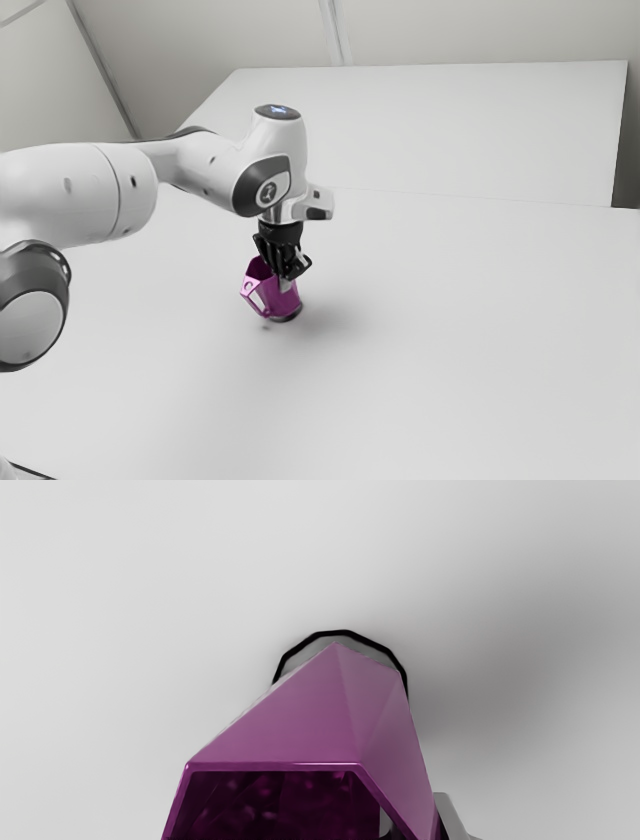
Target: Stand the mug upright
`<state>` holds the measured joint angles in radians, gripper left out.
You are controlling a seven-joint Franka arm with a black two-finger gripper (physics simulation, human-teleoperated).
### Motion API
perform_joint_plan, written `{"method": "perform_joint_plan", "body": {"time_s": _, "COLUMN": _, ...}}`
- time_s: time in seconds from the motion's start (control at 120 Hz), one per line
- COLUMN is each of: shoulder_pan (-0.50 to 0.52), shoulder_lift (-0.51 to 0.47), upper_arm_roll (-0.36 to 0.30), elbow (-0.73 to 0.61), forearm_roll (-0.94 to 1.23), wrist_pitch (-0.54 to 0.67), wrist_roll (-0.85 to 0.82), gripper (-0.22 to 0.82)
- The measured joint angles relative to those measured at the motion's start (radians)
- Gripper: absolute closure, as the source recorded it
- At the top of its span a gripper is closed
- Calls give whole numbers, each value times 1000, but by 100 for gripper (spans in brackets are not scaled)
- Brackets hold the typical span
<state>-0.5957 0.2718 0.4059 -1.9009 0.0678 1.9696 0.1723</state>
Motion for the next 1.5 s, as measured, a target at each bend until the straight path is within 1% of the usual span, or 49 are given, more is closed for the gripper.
{"method": "perform_joint_plan", "body": {"time_s": 0.042, "shoulder_pan": 0, "shoulder_lift": 2, "upper_arm_roll": 0, "elbow": 0, "forearm_roll": 0, "wrist_pitch": 1, "wrist_roll": -2, "gripper": 78}}
{"method": "perform_joint_plan", "body": {"time_s": 0.333, "shoulder_pan": 5, "shoulder_lift": 8, "upper_arm_roll": 1, "elbow": 0, "forearm_roll": -13, "wrist_pitch": 0, "wrist_roll": -4, "gripper": 63}}
{"method": "perform_joint_plan", "body": {"time_s": 0.442, "shoulder_pan": 5, "shoulder_lift": -1, "upper_arm_roll": 0, "elbow": 1, "forearm_roll": -15, "wrist_pitch": -4, "wrist_roll": -4, "gripper": 44}}
{"method": "perform_joint_plan", "body": {"time_s": 0.508, "shoulder_pan": 6, "shoulder_lift": -15, "upper_arm_roll": 0, "elbow": 1, "forearm_roll": -15, "wrist_pitch": -7, "wrist_roll": -3, "gripper": 35}}
{"method": "perform_joint_plan", "body": {"time_s": 0.592, "shoulder_pan": 6, "shoulder_lift": -38, "upper_arm_roll": 1, "elbow": 1, "forearm_roll": -15, "wrist_pitch": -10, "wrist_roll": -3, "gripper": 27}}
{"method": "perform_joint_plan", "body": {"time_s": 0.692, "shoulder_pan": 8, "shoulder_lift": -72, "upper_arm_roll": 0, "elbow": -1, "forearm_roll": -16, "wrist_pitch": -14, "wrist_roll": -3, "gripper": 20}}
{"method": "perform_joint_plan", "body": {"time_s": 0.9, "shoulder_pan": 24, "shoulder_lift": -147, "upper_arm_roll": -6, "elbow": -5, "forearm_roll": -14, "wrist_pitch": -24, "wrist_roll": -1, "gripper": 13}}
{"method": "perform_joint_plan", "body": {"time_s": 0.933, "shoulder_pan": 36, "shoulder_lift": -156, "upper_arm_roll": -22, "elbow": -3, "forearm_roll": -14, "wrist_pitch": -29, "wrist_roll": 0, "gripper": 11}}
{"method": "perform_joint_plan", "body": {"time_s": 0.992, "shoulder_pan": 104, "shoulder_lift": -164, "upper_arm_roll": -92, "elbow": 4, "forearm_roll": -14, "wrist_pitch": -36, "wrist_roll": 2, "gripper": 9}}
{"method": "perform_joint_plan", "body": {"time_s": 1.042, "shoulder_pan": 140, "shoulder_lift": -161, "upper_arm_roll": -124, "elbow": 36, "forearm_roll": -14, "wrist_pitch": -47, "wrist_roll": 5, "gripper": 8}}
{"method": "perform_joint_plan", "body": {"time_s": 1.158, "shoulder_pan": 173, "shoulder_lift": -119, "upper_arm_roll": -141, "elbow": 183, "forearm_roll": -14, "wrist_pitch": -95, "wrist_roll": 20, "gripper": 5}}
{"method": "perform_joint_plan", "body": {"time_s": 1.225, "shoulder_pan": 201, "shoulder_lift": -121, "upper_arm_roll": -145, "elbow": 251, "forearm_roll": -14, "wrist_pitch": -127, "wrist_roll": 32, "gripper": 4}}
{"method": "perform_joint_plan", "body": {"time_s": 1.3, "shoulder_pan": 295, "shoulder_lift": -153, "upper_arm_roll": -209, "elbow": 279, "forearm_roll": -14, "wrist_pitch": -168, "wrist_roll": 47, "gripper": 4}}
{"method": "perform_joint_plan", "body": {"time_s": 1.342, "shoulder_pan": 328, "shoulder_lift": -171, "upper_arm_roll": -231, "elbow": 294, "forearm_roll": -13, "wrist_pitch": -190, "wrist_roll": 57, "gripper": 3}}
{"method": "perform_joint_plan", "body": {"time_s": 1.408, "shoulder_pan": 349, "shoulder_lift": -195, "upper_arm_roll": -243, "elbow": 305, "forearm_roll": -13, "wrist_pitch": -219, "wrist_roll": 74, "gripper": 3}}
{"method": "perform_joint_plan", "body": {"time_s": 1.5, "shoulder_pan": 355, "shoulder_lift": -204, "upper_arm_roll": -244, "elbow": 310, "forearm_roll": -13, "wrist_pitch": -258, "wrist_roll": 93, "gripper": 3}}
